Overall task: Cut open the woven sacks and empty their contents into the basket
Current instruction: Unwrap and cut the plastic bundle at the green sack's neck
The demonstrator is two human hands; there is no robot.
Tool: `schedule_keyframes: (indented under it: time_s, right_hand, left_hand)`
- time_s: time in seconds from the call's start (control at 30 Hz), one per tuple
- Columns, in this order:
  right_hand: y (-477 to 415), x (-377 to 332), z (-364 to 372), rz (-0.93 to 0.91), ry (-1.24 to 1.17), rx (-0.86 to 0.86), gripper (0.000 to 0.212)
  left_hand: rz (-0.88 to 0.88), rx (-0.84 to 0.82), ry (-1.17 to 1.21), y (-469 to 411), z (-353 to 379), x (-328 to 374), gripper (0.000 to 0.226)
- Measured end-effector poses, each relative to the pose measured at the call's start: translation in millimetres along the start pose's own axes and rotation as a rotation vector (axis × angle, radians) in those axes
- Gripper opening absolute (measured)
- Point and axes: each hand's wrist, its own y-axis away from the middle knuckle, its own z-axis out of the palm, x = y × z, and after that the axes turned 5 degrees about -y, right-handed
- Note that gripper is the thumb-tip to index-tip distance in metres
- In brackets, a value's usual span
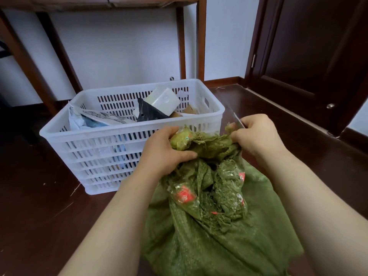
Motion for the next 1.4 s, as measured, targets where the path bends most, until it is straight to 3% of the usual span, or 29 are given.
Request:
schedule_keyframes:
  time_s: [0.1, 0.27, 0.4, 0.53, 0.67, 0.77, 0.9, 0.97, 1.07, 1.27, 1.4]
  right_hand:
    - [16, -29, -4, -0.146, 0.193, -0.065, 0.01]
    - [28, -34, 14, -0.149, -0.018, -0.231, 0.016]
    - [18, -16, 20, -0.124, -0.168, -0.177, 0.012]
    - [11, -6, 18, -0.107, -0.237, -0.08, 0.026]
    - [11, -3, 20, -0.076, -0.168, -0.031, 0.023]
    - [16, -14, 18, -0.02, -0.199, -0.072, 0.008]
    - [25, -44, 11, 0.079, -0.332, -0.151, 0.034]
    - [27, -52, 9, 0.083, -0.259, -0.224, 0.04]
    - [33, -51, 12, 0.1, -0.135, -0.337, 0.029]
    - [45, -42, 22, -0.009, -0.099, -0.462, 0.025]
    - [50, -42, 33, -0.281, 0.296, -0.333, 0.033]
  left_hand:
    - [0.002, 0.053, -0.002, 0, 2, 1, 0.084]
    - [0.077, 0.081, 0.045, 0, 7, 8, 0.086]
    - [0.073, 0.056, 0.222, 4, 7, 5, 0.059]
    - [0.072, -0.012, 0.347, 4, 5, 4, 0.059]
    - [0.054, -0.131, 0.438, 9, 4, 6, 0.048]
    - [-0.027, -0.069, 0.403, 8, 6, 5, 0.025]
    - [-0.102, 0.048, 0.389, 3, 7, 2, 0.01]
    - [-0.119, 0.105, 0.393, 1, 7, 0, 0.015]
    - [-0.144, 0.207, 0.385, -2, 6, -2, 0.033]
    - [-0.18, 0.33, 0.345, -4, 5, -2, 0.018]
    - [-0.168, 0.371, 0.283, -7, 3, -1, 0.011]
